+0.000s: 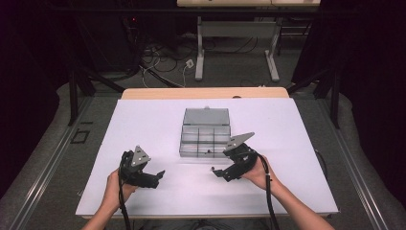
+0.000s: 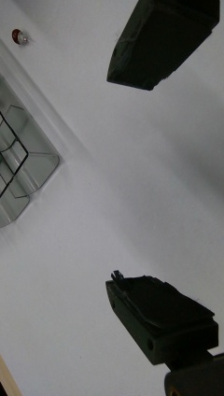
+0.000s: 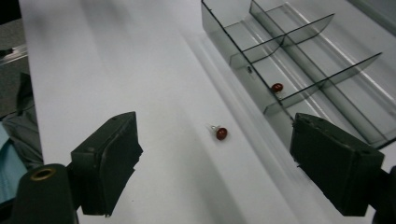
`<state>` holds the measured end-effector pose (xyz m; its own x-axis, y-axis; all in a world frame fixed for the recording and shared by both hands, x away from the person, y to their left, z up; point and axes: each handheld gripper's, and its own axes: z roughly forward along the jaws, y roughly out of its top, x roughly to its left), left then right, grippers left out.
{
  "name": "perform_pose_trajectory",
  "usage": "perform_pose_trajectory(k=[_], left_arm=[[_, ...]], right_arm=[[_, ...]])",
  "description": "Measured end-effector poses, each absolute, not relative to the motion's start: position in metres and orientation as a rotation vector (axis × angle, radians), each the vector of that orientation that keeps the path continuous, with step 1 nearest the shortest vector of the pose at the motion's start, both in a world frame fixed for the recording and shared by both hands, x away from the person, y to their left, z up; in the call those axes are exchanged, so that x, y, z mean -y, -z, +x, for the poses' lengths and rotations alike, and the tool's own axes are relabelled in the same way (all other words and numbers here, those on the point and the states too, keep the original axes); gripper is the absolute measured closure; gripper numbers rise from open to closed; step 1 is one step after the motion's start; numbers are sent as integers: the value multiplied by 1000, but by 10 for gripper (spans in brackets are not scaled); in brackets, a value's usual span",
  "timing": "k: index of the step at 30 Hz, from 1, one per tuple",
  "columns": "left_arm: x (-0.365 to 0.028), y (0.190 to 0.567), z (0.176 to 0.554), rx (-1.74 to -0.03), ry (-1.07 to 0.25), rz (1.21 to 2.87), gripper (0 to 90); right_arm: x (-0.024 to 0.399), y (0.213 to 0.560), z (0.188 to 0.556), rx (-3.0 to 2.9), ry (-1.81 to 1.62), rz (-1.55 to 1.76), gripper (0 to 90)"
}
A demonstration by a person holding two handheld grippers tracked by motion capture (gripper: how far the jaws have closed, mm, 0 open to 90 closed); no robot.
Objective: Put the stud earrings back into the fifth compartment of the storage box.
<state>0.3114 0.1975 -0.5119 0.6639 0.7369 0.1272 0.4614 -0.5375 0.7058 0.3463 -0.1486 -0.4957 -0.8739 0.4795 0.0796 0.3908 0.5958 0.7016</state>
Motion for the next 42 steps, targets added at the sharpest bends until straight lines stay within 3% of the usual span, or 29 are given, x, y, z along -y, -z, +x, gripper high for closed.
perform_pose_trajectory(k=[7,11,22,28,42], left_arm=[[-196,512,310,-905,-542,2236,29],[-198,512,311,-914,-551,2225,29],[-196,514,313,-917,-539,2240,30],[-195,514,314,-915,-539,2243,30],[-195,515,314,-915,-531,2251,32]], right_arm=[[143,501,345,-2760,-1148,735,127],[138,502,343,-2760,-1165,692,176],[134,512,351,-2718,-1133,673,538],[129,520,357,-2700,-1074,669,646],[116,542,366,-2727,-993,640,666]])
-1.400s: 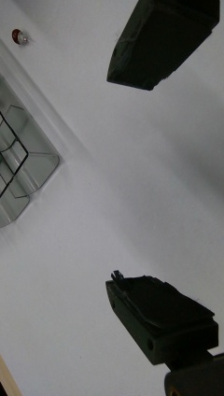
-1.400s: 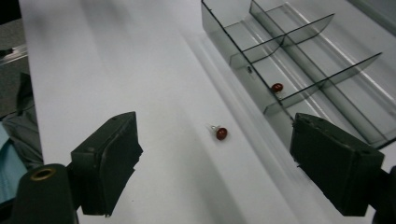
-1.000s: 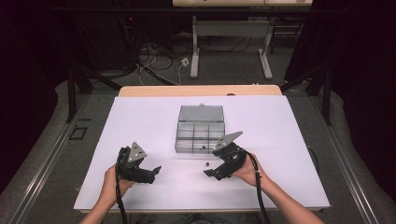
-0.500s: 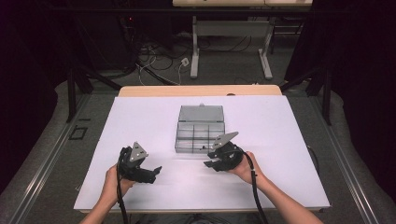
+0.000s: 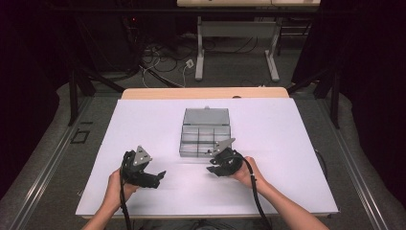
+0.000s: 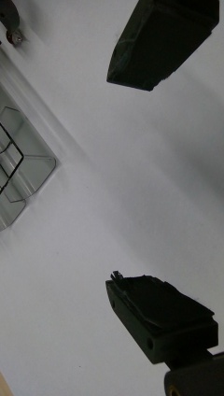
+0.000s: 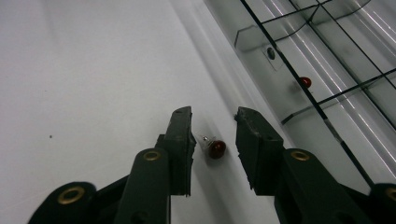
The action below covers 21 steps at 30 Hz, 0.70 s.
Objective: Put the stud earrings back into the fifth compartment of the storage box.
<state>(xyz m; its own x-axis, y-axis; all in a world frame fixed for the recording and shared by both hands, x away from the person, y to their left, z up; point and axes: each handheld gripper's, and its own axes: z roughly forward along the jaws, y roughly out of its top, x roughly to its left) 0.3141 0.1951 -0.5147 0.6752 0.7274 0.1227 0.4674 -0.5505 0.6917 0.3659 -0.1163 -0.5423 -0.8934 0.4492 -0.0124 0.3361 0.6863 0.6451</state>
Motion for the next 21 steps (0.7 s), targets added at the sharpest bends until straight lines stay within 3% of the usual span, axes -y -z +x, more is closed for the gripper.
perform_pose_trajectory(k=[11,21], left_arm=[[-195,515,314,-925,-544,2246,37],[-197,514,313,-919,-553,2244,38]], right_arm=[[114,548,366,-2760,-939,659,773],[114,544,364,-2766,-906,645,784]])
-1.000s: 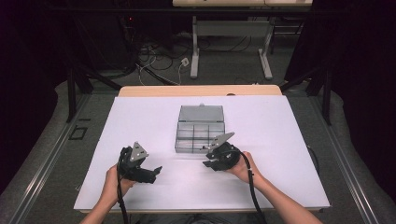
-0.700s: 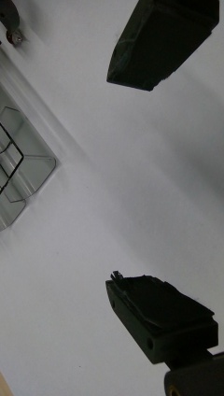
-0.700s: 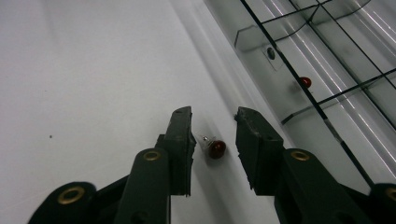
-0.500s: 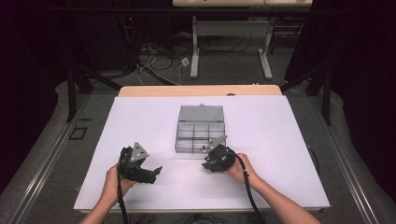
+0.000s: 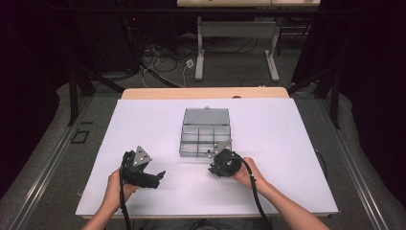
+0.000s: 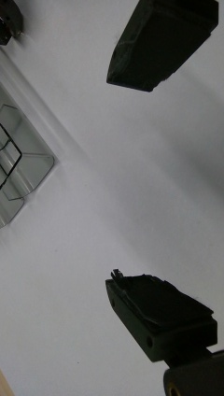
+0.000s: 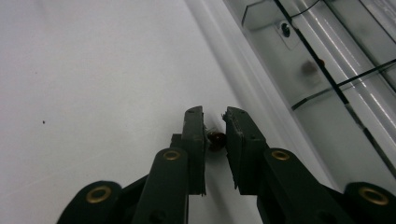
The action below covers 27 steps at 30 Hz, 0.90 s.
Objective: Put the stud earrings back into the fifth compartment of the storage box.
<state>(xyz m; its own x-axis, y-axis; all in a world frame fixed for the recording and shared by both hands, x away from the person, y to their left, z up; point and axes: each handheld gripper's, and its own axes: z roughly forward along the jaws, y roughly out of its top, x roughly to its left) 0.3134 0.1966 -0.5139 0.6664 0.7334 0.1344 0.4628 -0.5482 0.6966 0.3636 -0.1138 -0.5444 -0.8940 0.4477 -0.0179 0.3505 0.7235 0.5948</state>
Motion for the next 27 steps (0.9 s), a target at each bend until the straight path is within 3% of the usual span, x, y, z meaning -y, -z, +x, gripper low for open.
perform_pose_trajectory(k=[27], left_arm=[[-196,514,314,-924,-541,2248,38]], right_arm=[[125,518,350,-2684,-992,687,784]])
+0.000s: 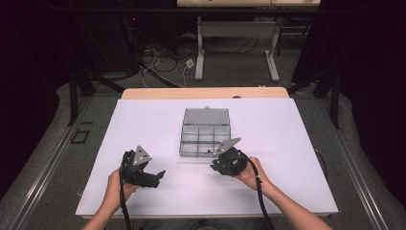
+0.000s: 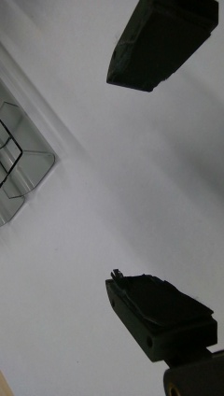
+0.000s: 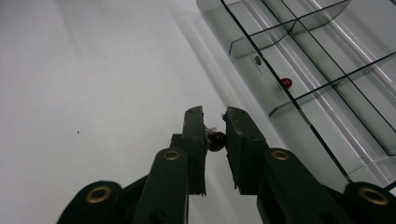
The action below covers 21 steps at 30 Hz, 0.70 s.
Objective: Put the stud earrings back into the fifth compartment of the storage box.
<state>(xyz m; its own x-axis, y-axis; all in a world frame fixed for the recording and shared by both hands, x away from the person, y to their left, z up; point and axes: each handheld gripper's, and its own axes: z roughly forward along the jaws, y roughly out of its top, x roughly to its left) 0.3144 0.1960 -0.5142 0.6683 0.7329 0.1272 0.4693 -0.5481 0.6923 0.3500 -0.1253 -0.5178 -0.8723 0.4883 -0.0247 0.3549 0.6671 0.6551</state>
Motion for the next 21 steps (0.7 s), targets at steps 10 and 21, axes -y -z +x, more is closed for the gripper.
perform_pose_trajectory(k=[10,21], left_arm=[[-197,514,315,-924,-543,2237,36],[-197,514,315,-929,-545,2237,37]], right_arm=[[127,509,351,-2641,-1030,748,785],[130,504,353,-2600,-1047,747,785]])
